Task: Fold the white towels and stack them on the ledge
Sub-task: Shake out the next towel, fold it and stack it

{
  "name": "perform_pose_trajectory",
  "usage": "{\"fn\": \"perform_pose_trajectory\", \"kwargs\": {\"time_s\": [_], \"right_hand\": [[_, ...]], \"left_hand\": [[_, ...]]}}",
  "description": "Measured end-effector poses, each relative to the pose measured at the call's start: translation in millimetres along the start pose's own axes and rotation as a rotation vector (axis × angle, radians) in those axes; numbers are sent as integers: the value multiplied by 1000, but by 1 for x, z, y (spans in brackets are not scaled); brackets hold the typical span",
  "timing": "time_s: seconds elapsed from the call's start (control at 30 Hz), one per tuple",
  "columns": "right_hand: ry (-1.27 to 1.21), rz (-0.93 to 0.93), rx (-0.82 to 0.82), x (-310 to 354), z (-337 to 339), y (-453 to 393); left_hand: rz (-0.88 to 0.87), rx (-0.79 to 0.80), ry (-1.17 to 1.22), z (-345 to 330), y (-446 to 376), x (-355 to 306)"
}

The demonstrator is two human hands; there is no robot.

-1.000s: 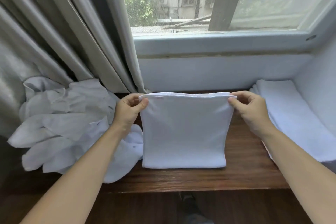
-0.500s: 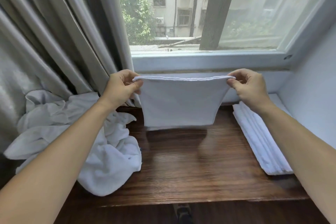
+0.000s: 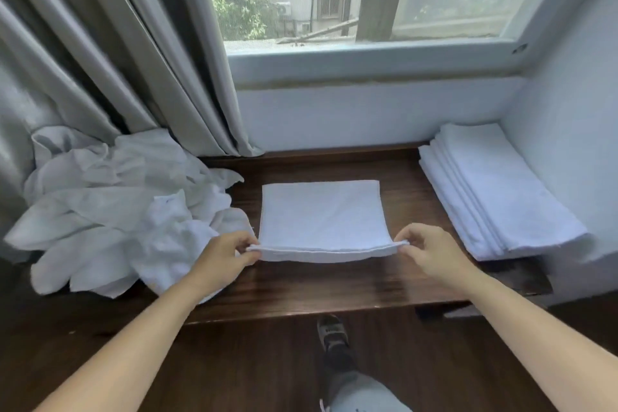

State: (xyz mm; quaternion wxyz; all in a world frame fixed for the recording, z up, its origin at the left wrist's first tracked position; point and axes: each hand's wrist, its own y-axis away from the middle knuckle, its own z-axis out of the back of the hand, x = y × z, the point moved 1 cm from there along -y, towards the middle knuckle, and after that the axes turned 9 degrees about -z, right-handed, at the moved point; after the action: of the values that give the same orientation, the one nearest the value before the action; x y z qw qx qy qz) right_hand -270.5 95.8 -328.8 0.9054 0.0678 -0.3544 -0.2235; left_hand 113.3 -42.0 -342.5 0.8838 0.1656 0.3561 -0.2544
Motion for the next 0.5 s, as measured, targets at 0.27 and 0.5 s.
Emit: {"fn": "perform_pose_trajectory", "kwargs": {"time_s": [0.27,0.5], "right_hand": [[68,-123,216,-30,-42,34],[-120,-105,75,3,-6,-31]], "left_hand": [[148,210,6,-37,40,29],[45,48,147,7,-32,16]]}}
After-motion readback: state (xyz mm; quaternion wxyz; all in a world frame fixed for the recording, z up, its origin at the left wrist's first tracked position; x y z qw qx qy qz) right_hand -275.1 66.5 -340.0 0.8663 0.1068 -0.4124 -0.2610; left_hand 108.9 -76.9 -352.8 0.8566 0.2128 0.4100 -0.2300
